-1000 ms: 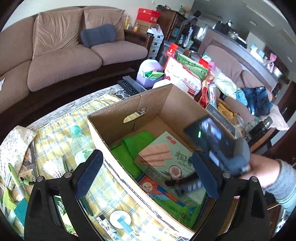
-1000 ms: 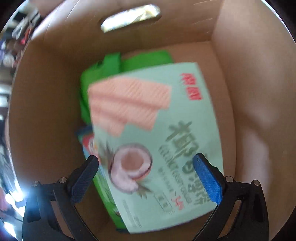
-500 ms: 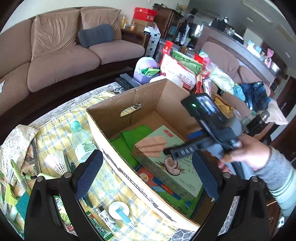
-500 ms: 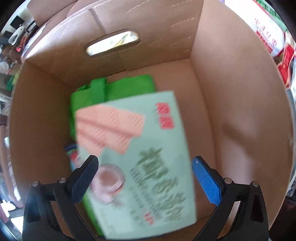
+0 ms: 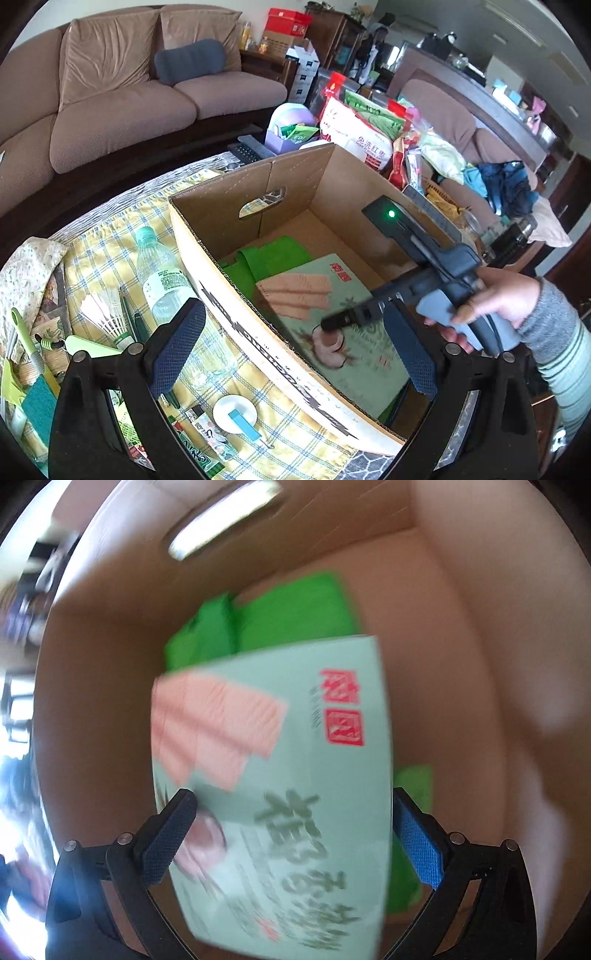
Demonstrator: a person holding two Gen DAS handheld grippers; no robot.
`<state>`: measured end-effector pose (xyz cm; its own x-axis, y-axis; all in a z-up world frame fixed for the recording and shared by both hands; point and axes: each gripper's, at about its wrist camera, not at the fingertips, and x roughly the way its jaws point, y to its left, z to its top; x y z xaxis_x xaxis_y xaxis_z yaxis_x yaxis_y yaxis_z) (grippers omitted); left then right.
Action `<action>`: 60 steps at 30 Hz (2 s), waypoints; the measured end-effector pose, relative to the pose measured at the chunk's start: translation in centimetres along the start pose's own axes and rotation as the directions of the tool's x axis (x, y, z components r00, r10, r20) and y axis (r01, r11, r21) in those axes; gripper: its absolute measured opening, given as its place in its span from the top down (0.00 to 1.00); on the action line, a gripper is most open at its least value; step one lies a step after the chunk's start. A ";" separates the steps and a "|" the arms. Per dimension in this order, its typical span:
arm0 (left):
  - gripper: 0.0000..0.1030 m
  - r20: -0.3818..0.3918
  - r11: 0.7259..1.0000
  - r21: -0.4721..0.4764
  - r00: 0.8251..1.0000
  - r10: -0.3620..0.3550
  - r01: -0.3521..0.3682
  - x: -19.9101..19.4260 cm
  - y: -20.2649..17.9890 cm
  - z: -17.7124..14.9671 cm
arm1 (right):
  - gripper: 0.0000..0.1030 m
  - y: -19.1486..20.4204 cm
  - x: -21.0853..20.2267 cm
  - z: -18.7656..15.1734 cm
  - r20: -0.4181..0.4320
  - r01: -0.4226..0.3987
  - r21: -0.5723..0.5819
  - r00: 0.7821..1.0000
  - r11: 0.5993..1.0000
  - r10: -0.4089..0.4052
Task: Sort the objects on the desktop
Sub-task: 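Move the left tool back over the table toward the water bottle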
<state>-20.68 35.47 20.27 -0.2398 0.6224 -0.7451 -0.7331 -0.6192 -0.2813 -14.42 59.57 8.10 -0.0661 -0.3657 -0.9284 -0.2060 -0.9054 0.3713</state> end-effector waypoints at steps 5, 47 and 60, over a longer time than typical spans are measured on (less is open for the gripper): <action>0.06 -0.007 1.000 -0.006 1.000 -0.001 0.001 -0.3 -0.3 -0.5 | 0.00 5.1 0.2 -1.8 0.049 0.132 -0.229 0.991 0.965 -0.124; 0.00 -0.019 0.954 -0.112 0.961 0.277 -0.278 -15.8 -2.1 -17.1 | 0.00 20.8 -9.5 -16.7 0.515 0.253 -0.192 0.848 0.948 -0.122; 0.00 -0.035 0.901 -0.227 0.928 0.371 -0.368 -20.7 1.9 -25.8 | 0.00 26.1 -5.6 -22.1 0.547 0.222 -0.262 0.836 0.939 -0.045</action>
<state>-0.72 9.02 19.56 -0.4721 0.3316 -0.8168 -0.4278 -0.8963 -0.1166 2.16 33.22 23.36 -0.5795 -0.1467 -0.8017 0.0472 -0.9881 0.1467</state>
